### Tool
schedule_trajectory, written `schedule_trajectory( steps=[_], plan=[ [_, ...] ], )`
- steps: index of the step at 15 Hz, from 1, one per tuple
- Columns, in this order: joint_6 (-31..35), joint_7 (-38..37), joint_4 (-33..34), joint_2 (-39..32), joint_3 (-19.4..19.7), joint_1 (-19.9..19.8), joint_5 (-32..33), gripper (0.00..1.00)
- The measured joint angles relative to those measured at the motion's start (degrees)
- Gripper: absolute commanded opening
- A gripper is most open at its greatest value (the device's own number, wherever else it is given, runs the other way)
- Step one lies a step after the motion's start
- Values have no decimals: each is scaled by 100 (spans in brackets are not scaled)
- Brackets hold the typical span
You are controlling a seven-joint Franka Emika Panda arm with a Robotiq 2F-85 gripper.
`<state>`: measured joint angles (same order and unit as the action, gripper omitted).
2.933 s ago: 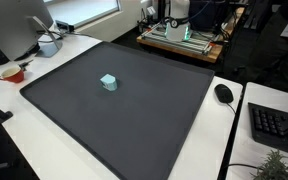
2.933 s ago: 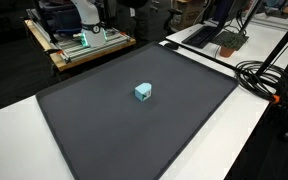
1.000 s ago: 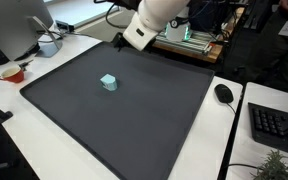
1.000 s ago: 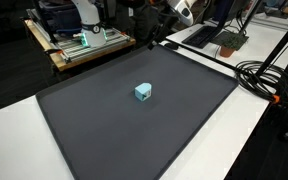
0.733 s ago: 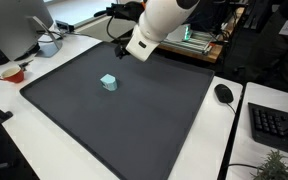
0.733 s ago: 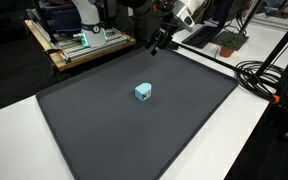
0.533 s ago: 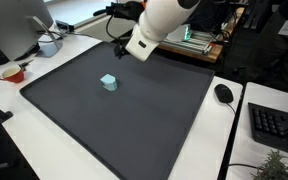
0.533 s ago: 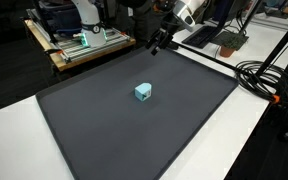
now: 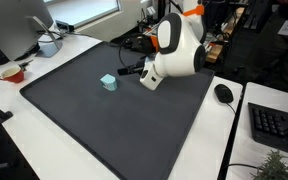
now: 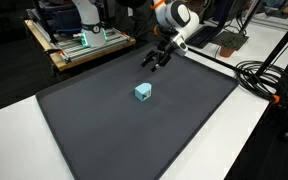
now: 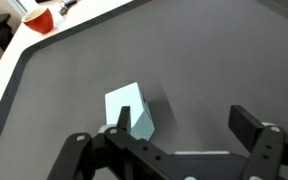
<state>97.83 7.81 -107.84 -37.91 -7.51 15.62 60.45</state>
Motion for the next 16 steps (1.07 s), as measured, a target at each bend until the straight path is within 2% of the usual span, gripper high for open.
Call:
schedule_trajectory(
  steps=[3,11,16],
  plan=[
    [-371,-189,294,-559,97,118,544,100],
    [-549,-209,680,-845,80,109,585,100],
    [-960,-52,1161,-1160,88,112,601,100]
  ],
)
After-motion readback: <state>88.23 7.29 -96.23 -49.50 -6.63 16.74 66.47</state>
